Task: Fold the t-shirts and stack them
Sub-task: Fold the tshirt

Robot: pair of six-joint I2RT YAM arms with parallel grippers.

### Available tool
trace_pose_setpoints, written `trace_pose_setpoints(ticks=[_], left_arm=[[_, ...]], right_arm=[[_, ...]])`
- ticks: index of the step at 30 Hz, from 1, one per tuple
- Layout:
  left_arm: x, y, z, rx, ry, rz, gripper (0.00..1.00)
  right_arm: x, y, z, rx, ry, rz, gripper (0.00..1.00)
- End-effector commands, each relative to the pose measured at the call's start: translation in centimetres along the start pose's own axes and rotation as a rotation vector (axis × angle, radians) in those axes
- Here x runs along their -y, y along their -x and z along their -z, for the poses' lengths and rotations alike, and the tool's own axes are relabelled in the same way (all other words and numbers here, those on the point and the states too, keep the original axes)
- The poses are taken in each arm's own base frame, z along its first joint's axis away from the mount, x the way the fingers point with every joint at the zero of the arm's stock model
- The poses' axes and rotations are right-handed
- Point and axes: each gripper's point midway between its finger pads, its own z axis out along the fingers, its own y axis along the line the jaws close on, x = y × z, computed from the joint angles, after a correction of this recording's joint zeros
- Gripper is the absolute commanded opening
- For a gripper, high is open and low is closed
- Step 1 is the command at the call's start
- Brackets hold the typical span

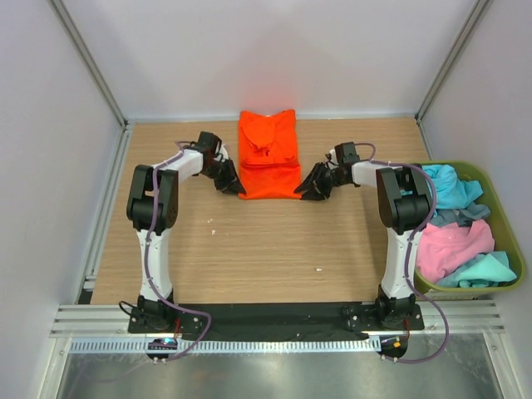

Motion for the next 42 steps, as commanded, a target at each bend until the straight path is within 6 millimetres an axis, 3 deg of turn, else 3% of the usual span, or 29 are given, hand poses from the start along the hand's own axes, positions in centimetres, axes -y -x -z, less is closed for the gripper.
trace_pose_setpoints(ticks=[1,4,5,8,11,18,25,32,37,41,42], left_arm=[[0.5,-0.2,-0.1,-0.001,-0.024,-0.003,0.13],[0.9,-0.1,0.4,0.005,-0.037,-0.010,0.04],[1.4,0.1,1.1,0.017,-0.047,-0.018,0.00],[3.1,-0.2,2.9,0.032,-0.086,-0.034,0.00],[4.3,-1.3,4.8,0.032,-0.121,-0.028,0.00],[6.2,-4.3,8.2,0.025,-0.181,-0.006,0.00],[6.5,-8.0,9.0,-0.019,-0.184,0.011,0.00],[5.3,-10.0,8.5,-0.040,-0.153,0.019,0.00],[5.8,-9.7,9.0,-0.023,-0.159,0.008,0.00],[7.2,-7.2,10.3,0.041,-0.180,-0.025,0.00],[7.6,-5.2,10.8,0.077,-0.185,-0.032,0.00]], right_arm=[[0.2,0.1,-0.3,0.017,0.006,-0.009,0.36],[-0.4,0.5,0.1,0.036,0.010,0.013,0.14],[-1.0,0.6,0.4,0.043,0.019,0.027,0.12],[-3.0,0.5,1.9,0.062,0.051,0.064,0.02],[-4.8,-0.2,3.7,0.075,0.078,0.085,0.01],[-6.3,-3.5,7.2,0.076,0.097,0.102,0.01],[-5.8,-6.0,8.7,0.069,0.091,0.105,0.01],[-5.9,-6.1,8.8,0.060,0.091,0.113,0.02],[-6.8,-5.7,9.0,0.069,0.106,0.132,0.01],[-9.7,-4.1,9.8,0.109,0.154,0.188,0.01],[-9.8,-3.4,9.3,0.107,0.154,0.187,0.02]])
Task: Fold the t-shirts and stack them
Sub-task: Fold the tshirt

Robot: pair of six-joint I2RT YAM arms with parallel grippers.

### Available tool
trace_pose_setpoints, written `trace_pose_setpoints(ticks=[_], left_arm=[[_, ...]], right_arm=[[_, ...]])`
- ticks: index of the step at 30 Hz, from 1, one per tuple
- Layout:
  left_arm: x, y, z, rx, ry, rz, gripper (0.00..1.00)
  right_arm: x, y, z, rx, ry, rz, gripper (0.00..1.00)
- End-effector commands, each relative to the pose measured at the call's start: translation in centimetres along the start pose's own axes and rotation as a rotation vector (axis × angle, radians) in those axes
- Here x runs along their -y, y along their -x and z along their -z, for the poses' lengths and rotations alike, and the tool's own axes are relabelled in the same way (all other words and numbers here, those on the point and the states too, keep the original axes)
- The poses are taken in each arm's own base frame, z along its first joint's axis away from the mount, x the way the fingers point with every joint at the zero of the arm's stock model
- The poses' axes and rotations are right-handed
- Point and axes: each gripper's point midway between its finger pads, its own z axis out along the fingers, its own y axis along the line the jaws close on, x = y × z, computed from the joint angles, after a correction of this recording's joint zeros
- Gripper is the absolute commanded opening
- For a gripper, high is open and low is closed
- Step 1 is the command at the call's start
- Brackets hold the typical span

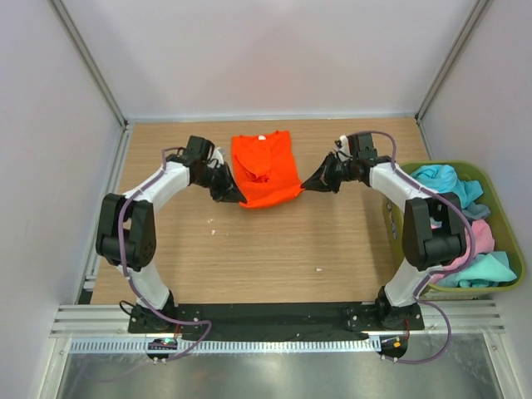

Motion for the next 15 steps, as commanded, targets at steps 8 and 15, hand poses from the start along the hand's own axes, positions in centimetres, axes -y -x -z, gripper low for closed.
trace_pose_setpoints(ticks=[8,15], left_arm=[[6.7,21.3,5.1,0.455,-0.076,-0.242,0.06],[6.7,32.3,7.1,0.801,0.182,-0.509,0.96]], right_arm=[[-12.7,17.3,-3.7,0.240,0.230,0.314,0.11],[-13.7,22.2,-5.4,0.372,0.232,0.504,1.00]])
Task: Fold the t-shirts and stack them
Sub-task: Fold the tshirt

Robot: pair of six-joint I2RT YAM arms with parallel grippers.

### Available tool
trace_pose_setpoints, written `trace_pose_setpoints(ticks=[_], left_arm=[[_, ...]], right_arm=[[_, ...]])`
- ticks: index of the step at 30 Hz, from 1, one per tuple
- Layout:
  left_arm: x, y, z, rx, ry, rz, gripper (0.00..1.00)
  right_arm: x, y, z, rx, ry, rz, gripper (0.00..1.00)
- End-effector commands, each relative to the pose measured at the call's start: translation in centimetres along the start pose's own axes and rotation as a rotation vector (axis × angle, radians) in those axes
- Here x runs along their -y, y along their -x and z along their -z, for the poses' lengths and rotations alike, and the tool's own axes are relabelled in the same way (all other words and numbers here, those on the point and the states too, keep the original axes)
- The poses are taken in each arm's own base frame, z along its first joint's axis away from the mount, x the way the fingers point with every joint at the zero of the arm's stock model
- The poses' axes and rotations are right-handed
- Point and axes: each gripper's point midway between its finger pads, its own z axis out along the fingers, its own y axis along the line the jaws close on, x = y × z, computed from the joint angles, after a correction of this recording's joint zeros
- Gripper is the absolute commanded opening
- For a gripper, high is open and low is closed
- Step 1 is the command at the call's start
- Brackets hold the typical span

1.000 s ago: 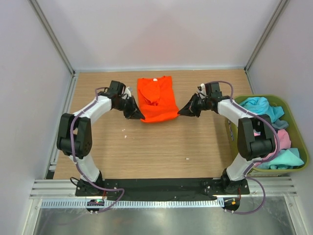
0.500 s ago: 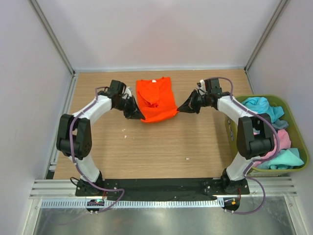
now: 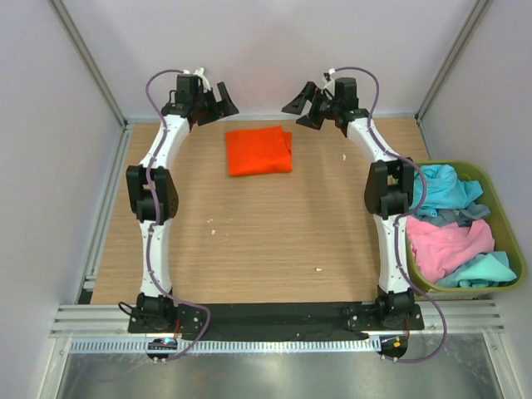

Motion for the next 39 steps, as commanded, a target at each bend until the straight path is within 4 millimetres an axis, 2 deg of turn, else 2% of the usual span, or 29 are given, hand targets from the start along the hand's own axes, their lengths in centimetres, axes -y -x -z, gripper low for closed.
trace_pose_setpoints(ticks=[1,3,6,8,11,13,14,15,17,18,21,26,32,35,39], left_arm=[[-0.7,2.6,0.8,0.095,0.108,-0.154,0.97],[-1.0,1.2,1.1,0.047,0.105,-0.139,0.98],[-2.2,-1.3,1.3,-0.037,0.109,-0.092,0.96],[-3.3,-2.7,0.7,-0.078,0.114,-0.066,0.95],[-4.6,-4.2,0.0,-0.119,0.129,-0.064,0.87],[-6.0,-5.3,-0.9,-0.145,0.151,-0.079,0.83],[-6.4,-5.4,-1.1,-0.148,0.153,-0.077,0.82],[-6.8,-6.2,-1.7,-0.170,0.131,-0.062,0.82],[-7.3,-6.4,-2.0,-0.175,0.119,-0.032,0.82],[-7.5,-7.2,-2.5,-0.192,0.104,0.000,0.83],[-8.3,-8.0,-3.3,-0.210,0.074,0.034,0.85],[-8.2,-9.8,-4.5,-0.251,0.008,0.102,0.84],[-6.8,-10.8,-6.2,-0.267,-0.121,0.175,0.77],[-6.2,-11.8,-6.8,-0.289,-0.166,0.192,0.71],[-5.4,-13.2,-7.3,-0.320,-0.218,0.230,0.63]], right_arm=[[-3.2,0.5,1.9,0.015,0.044,0.104,1.00],[-1.6,-2.1,2.3,-0.053,0.013,0.073,1.00],[-0.3,-3.9,2.8,-0.101,-0.021,0.060,0.99],[0.3,-4.9,2.3,-0.132,-0.016,0.058,1.00],[-0.2,-5.0,1.1,-0.141,0.004,0.061,1.00],[-0.2,-4.5,-0.2,-0.126,0.017,0.067,1.00],[-0.8,-4.2,-0.7,-0.115,0.034,0.074,1.00],[-0.1,-4.4,-1.4,-0.118,0.035,0.062,0.98],[-1.1,-4.1,-2.0,-0.108,0.087,0.036,0.96],[-0.9,-4.2,-2.5,-0.105,0.112,0.030,0.95],[-0.4,-6.1,-3.4,-0.151,0.127,-0.044,0.94],[2.9,-9.8,-4.4,-0.226,0.076,-0.130,0.94],[7.1,-11.6,-4.7,-0.251,-0.024,-0.149,0.94],[8.6,-12.4,-4.4,-0.264,-0.063,-0.162,0.94],[9.6,-13.0,-4.2,-0.275,-0.085,-0.169,0.94]])
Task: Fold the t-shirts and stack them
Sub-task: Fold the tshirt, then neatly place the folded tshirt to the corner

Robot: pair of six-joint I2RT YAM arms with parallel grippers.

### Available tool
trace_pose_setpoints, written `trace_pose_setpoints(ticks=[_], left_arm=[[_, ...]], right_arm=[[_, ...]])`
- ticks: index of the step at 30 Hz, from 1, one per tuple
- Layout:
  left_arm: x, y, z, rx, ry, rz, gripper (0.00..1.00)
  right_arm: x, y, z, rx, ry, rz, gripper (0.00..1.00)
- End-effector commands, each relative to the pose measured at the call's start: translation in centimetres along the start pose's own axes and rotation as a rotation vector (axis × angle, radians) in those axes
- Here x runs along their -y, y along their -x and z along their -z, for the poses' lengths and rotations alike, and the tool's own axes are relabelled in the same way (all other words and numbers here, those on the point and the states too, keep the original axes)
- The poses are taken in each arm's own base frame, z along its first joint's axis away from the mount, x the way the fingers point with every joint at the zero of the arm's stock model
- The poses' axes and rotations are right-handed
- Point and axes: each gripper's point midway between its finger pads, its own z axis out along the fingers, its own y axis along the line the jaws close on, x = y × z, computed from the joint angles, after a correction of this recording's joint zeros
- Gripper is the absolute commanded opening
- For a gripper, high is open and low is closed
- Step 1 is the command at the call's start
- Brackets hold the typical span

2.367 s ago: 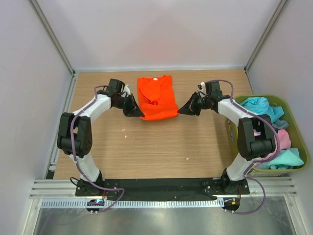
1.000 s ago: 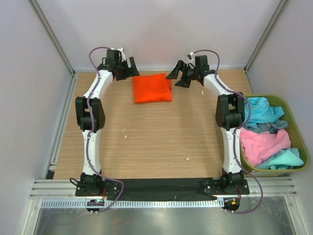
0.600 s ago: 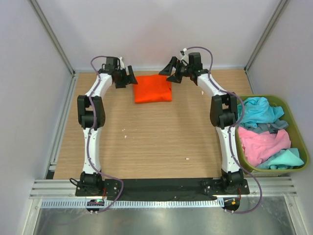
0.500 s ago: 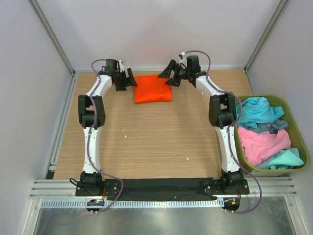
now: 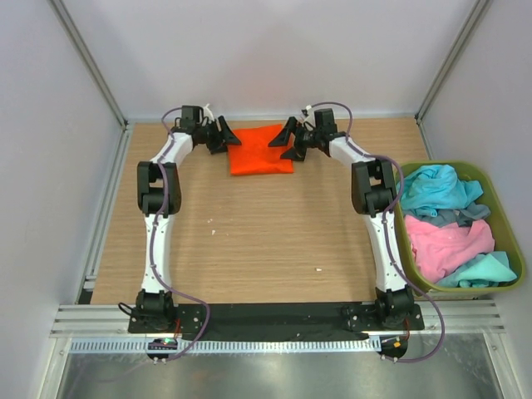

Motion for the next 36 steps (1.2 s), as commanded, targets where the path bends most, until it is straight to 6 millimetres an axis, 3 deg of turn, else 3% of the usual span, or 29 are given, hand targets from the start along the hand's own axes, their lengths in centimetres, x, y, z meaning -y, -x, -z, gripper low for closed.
trace_pose_setpoints(ticks=[1,2,4,8,12,13,14,16,17,19,20,21,23,25,26,27,29,30,36], left_arm=[[0.7,-2.2,-1.7,-0.064,-0.088,0.050,0.61],[0.9,-2.0,-2.0,-0.057,-0.105,0.044,0.53],[1.0,-2.3,-2.4,-0.061,-0.121,0.049,0.48],[1.1,-1.6,-2.6,-0.038,-0.125,0.018,0.28],[1.7,-1.0,-1.8,-0.032,-0.134,-0.021,0.13],[2.5,-0.3,-1.0,-0.020,-0.140,-0.035,0.12],[2.8,-0.3,-0.5,-0.024,-0.141,-0.055,0.10],[3.0,-0.1,1.1,-0.032,-0.134,-0.059,0.08],[3.7,0.3,2.4,-0.026,-0.133,-0.081,0.08],[3.6,0.3,4.7,-0.039,-0.110,-0.079,0.06],[4.5,1.0,6.4,-0.026,-0.105,-0.101,0.05],[3.9,0.8,7.3,-0.031,-0.071,-0.135,0.05],[2.8,0.7,9.7,-0.044,-0.014,-0.133,0.04],[1.7,2.0,12.9,-0.014,0.044,-0.192,0.04],[1.2,1.1,14.0,-0.053,0.072,-0.175,0.03],[0.6,2.2,15.4,-0.039,0.097,-0.231,0.03],[-0.9,1.4,17.2,-0.091,0.161,-0.214,0.02],[-2.2,1.9,18.6,-0.083,0.200,-0.221,0.02],[-7.6,3.3,23.7,-0.082,0.341,-0.200,0.01]], right_arm=[[2.6,-1.0,0.2,-0.010,-0.081,-0.014,0.94],[2.9,-1.1,0.2,-0.012,-0.086,-0.020,0.94],[3.0,-1.1,0.2,-0.010,-0.088,-0.022,0.94],[2.9,-1.3,0.3,-0.014,-0.090,-0.021,0.94],[0.9,-0.1,1.6,0.009,-0.075,0.069,0.95],[0.7,0.2,2.3,0.016,-0.096,0.087,0.96],[-1.3,1.3,3.5,0.045,-0.095,0.144,1.00],[-1.5,2.6,5.7,0.083,-0.173,0.240,1.00],[-3.2,3.6,7.4,0.116,-0.189,0.296,1.00],[-4.0,4.3,9.7,0.137,-0.242,0.365,1.00],[-3.6,4.8,11.0,0.161,-0.283,0.375,1.00],[-5.4,5.4,12.8,0.195,-0.287,0.413,1.00],[-5.7,5.5,14.6,0.207,-0.307,0.433,1.00],[-7.4,6.0,16.9,0.250,-0.306,0.458,1.00],[-7.0,5.6,17.3,0.249,-0.324,0.456,1.00],[-8.4,5.7,18.5,0.276,-0.315,0.476,1.00],[-8.2,4.6,18.9,0.264,-0.323,0.477,1.00],[-9.3,4.5,19.9,0.282,-0.318,0.494,1.00],[-9.3,2.6,21.9,0.278,-0.359,0.514,1.00]])
